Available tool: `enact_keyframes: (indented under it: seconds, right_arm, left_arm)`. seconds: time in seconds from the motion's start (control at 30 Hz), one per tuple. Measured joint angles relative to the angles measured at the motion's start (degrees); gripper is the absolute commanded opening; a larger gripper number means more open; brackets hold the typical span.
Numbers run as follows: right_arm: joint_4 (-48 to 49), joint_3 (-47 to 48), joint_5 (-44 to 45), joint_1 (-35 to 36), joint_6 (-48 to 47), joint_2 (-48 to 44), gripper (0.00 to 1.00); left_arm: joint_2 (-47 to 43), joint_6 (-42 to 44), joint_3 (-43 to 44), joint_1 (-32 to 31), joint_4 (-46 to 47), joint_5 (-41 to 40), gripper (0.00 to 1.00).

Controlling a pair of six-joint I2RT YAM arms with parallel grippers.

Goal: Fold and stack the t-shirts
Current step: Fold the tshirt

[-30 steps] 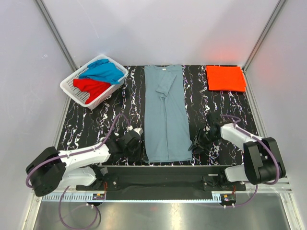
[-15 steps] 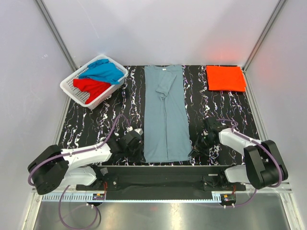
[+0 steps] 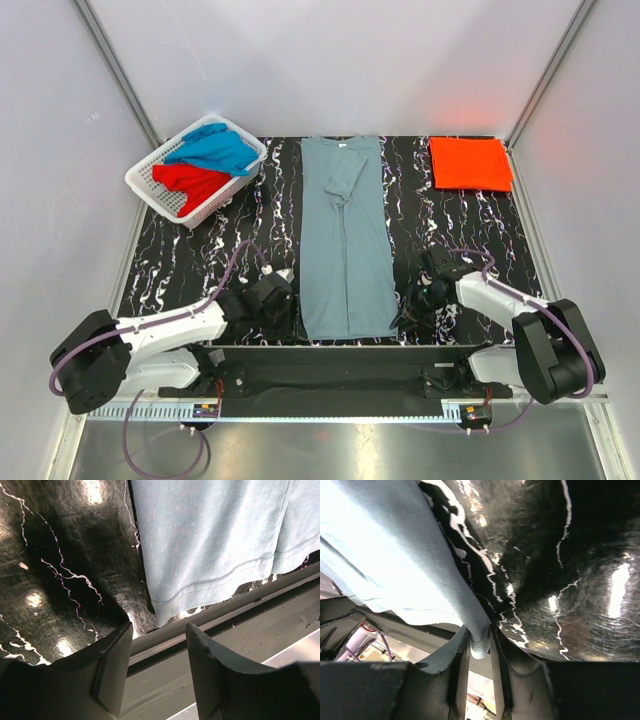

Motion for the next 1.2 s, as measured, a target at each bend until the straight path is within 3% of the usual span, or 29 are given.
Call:
enact_keyframes:
  seconds: [0.17, 0.27, 0.4, 0.47, 0.87, 1.2]
  right_arm:
    - [0.00, -0.74, 0.24, 0.00, -0.02, -0.17, 0.25]
    - [0.00, -1.07, 0.35, 0.00, -0.02, -1.03, 0.21]
    - [-0.04, -1.09, 0.74, 0.00, -0.15, -2.12, 0.08]
    - [-0.17, -1.11, 0.81, 0.00, -0.20, -2.38, 0.00]
    - [-4.83, -0.70, 2.45, 2.14, 0.74, -8.85, 0.00]
    - [-12.13, -0.22, 4.66, 6.51, 4.76, -17.53, 0.00]
  left_arm:
    - [1.25, -0.07, 0.00, 0.00, 1.77, 0.46, 0.45]
    - [2.40, -0.07, 0.00, 0.00, 3.13, 0.76, 0.33]
    - [3.48, -0.13, -0.07, 0.00, 3.67, 0.79, 0.01]
    - [3.67, -0.09, -0.13, 0.00, 3.96, 0.87, 0.00]
    - [-0.61, -2.16, -0.26, -0.68, 3.26, 1.64, 0.00]
    - [-1.99, -6.62, 1.38, -8.87, -0.48, 0.07, 0.00]
